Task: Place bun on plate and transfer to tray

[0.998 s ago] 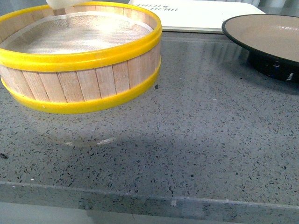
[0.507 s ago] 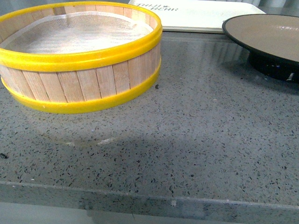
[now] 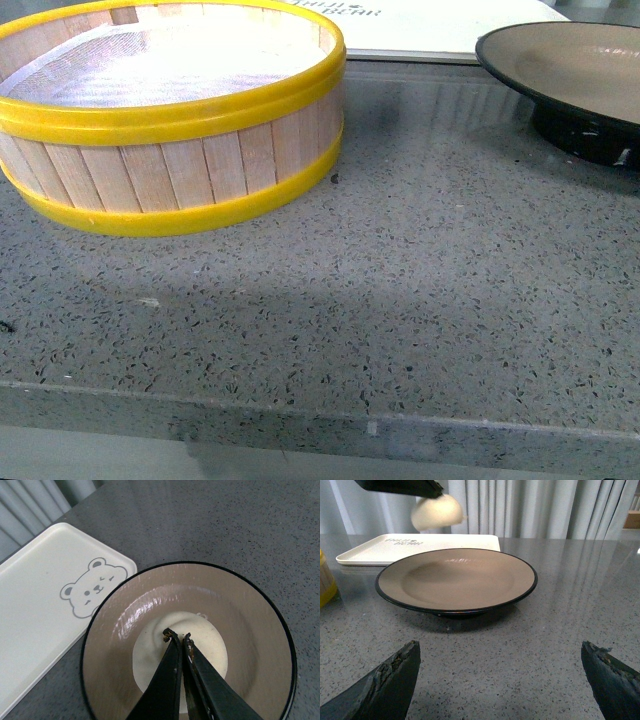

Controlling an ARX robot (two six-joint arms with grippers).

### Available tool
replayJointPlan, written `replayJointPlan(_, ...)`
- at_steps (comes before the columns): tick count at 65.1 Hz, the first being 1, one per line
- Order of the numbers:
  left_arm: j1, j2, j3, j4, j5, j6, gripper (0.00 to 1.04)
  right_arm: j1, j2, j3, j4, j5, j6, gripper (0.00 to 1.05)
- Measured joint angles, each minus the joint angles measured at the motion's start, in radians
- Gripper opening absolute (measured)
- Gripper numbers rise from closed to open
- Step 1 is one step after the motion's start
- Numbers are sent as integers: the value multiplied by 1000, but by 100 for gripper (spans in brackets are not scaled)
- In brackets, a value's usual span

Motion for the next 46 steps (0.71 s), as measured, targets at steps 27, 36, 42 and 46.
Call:
replayJointPlan(27,13,217,285,-74,-53,50,4,0,0,0,0,0,0,96)
replayJointPlan(36,2,201,202,-73,3,52,4,0,0,0,0,0,0,96)
replayJointPlan(42,-4,188,127,-43,-5,65,4,0,0,0,0,0,0,96)
replayJointPlan(46,-7,182,88,-19,-13,73,4,0,0,0,0,0,0,96)
